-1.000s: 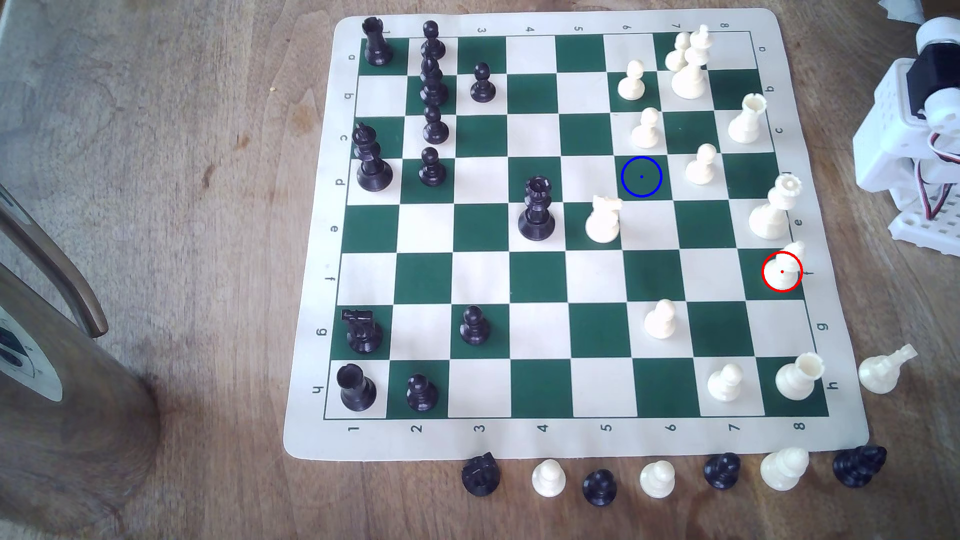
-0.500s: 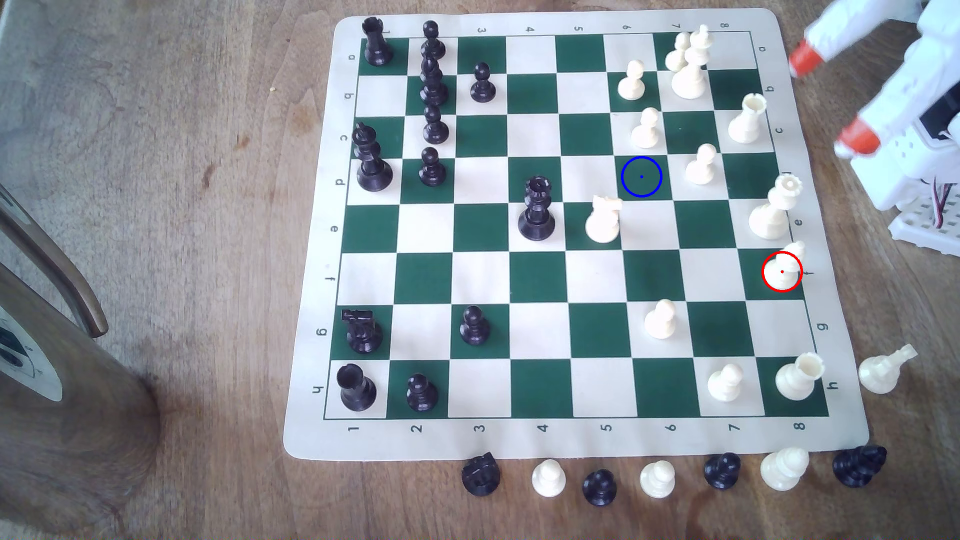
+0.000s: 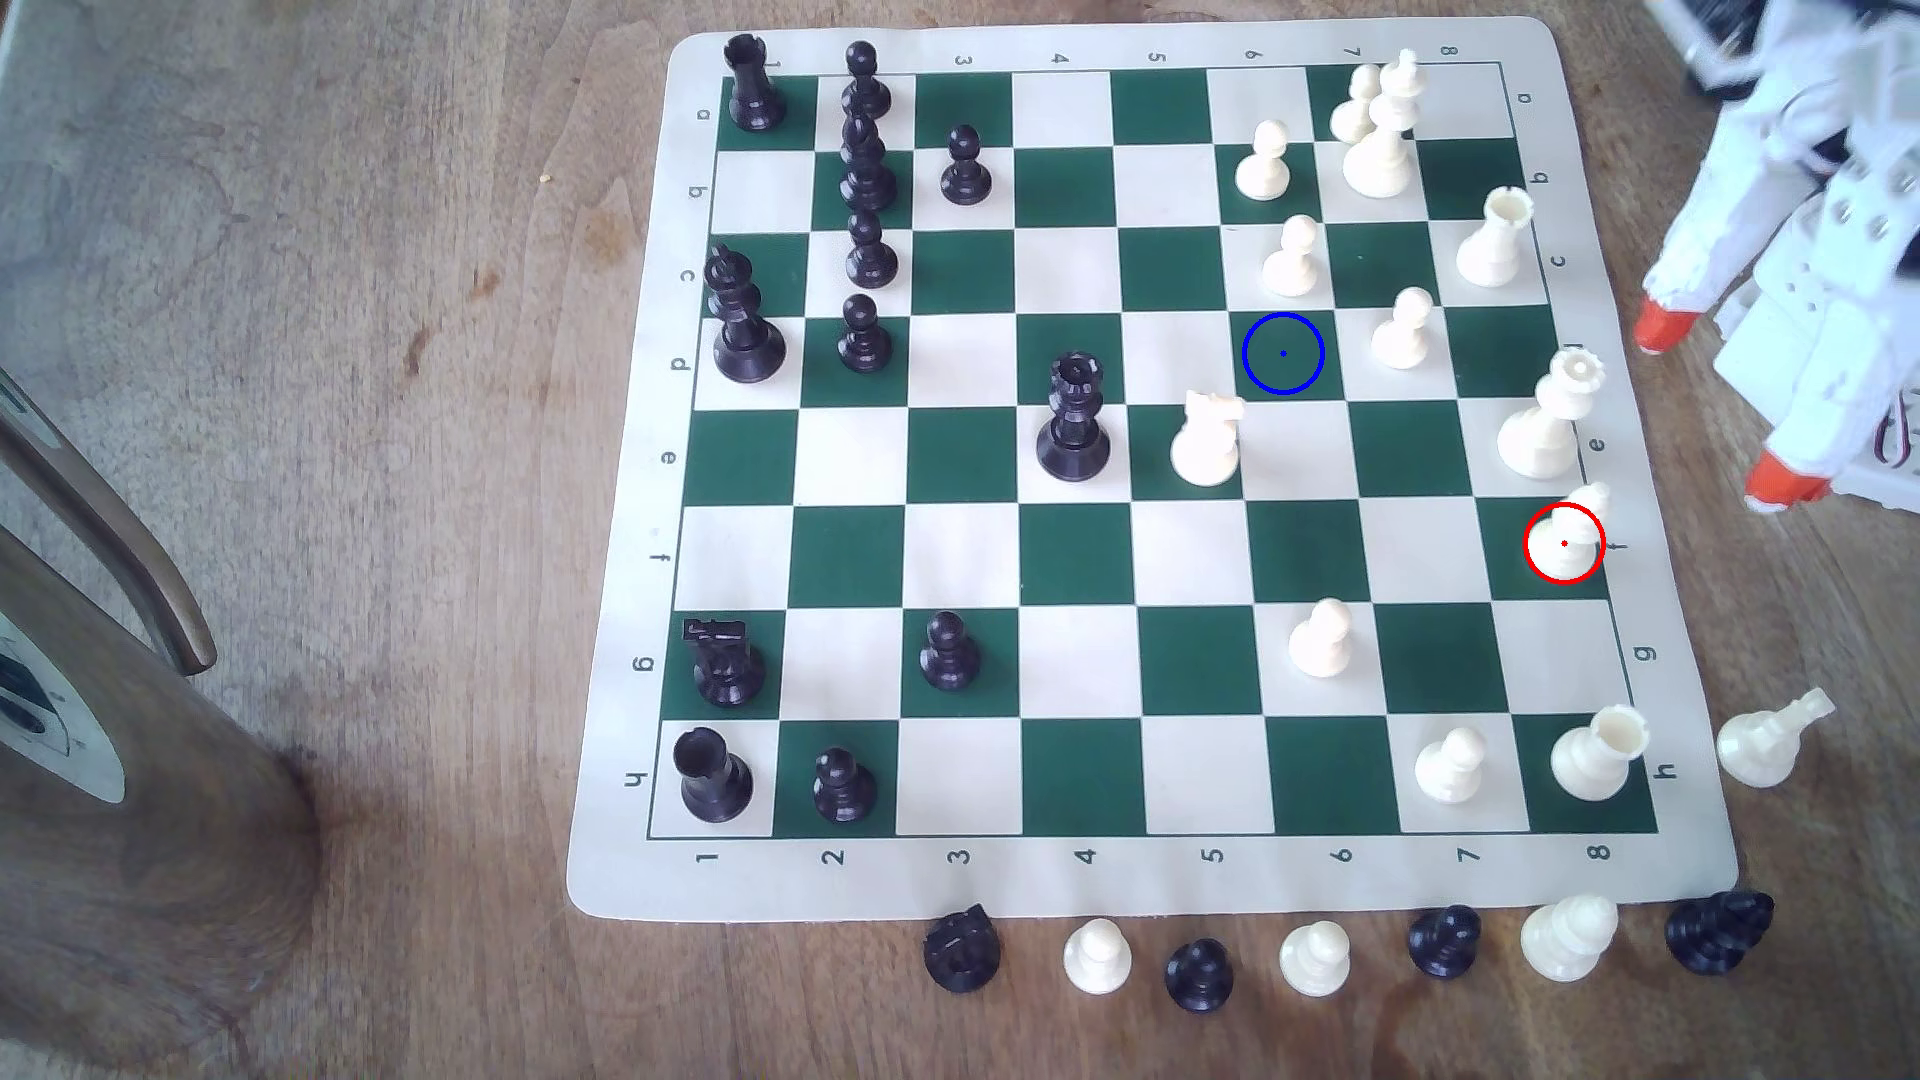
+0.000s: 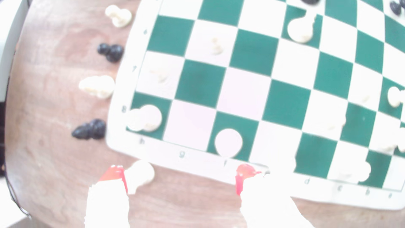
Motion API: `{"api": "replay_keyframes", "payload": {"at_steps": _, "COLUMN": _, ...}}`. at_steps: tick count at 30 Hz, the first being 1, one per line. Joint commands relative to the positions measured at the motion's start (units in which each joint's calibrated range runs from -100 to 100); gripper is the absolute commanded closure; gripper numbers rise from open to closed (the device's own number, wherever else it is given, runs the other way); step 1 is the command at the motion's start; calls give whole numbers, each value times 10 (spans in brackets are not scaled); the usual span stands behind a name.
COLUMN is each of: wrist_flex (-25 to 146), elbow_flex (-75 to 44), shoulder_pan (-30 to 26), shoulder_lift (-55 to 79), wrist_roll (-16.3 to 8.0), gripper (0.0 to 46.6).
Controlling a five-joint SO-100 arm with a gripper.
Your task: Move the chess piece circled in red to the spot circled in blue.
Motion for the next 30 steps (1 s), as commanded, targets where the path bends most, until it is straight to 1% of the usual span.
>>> {"api": "replay_keyframes", "payload": {"at_steps": 1, "wrist_flex": -16, "elbow_flex": 10, "shoulder_pan": 24, "shoulder_lift": 20, "wrist_roll": 5, "gripper": 179}}
{"api": "replay_keyframes", "payload": {"at_steps": 5, "wrist_flex": -16, "elbow_flex": 34, "shoulder_pan": 43, "shoulder_lift": 29, "wrist_roll": 15, "gripper": 176}}
{"api": "replay_keyframes", "payload": {"at_steps": 12, "wrist_flex": -13, "elbow_flex": 78, "shoulder_pan": 45, "shoulder_lift": 1, "wrist_roll": 15, "gripper": 179}}
{"api": "replay_keyframes", "payload": {"at_steps": 17, "wrist_flex": -63, "elbow_flex": 129, "shoulder_pan": 54, "shoulder_lift": -41, "wrist_roll": 6, "gripper": 179}}
{"api": "replay_keyframes", "payload": {"at_steps": 19, "wrist_flex": -98, "elbow_flex": 165, "shoulder_pan": 61, "shoulder_lift": -88, "wrist_roll": 5, "gripper": 179}}
{"api": "replay_keyframes", "payload": {"at_steps": 30, "wrist_flex": -110, "elbow_flex": 247, "shoulder_pan": 62, "shoulder_lift": -175, "wrist_roll": 3, "gripper": 172}}
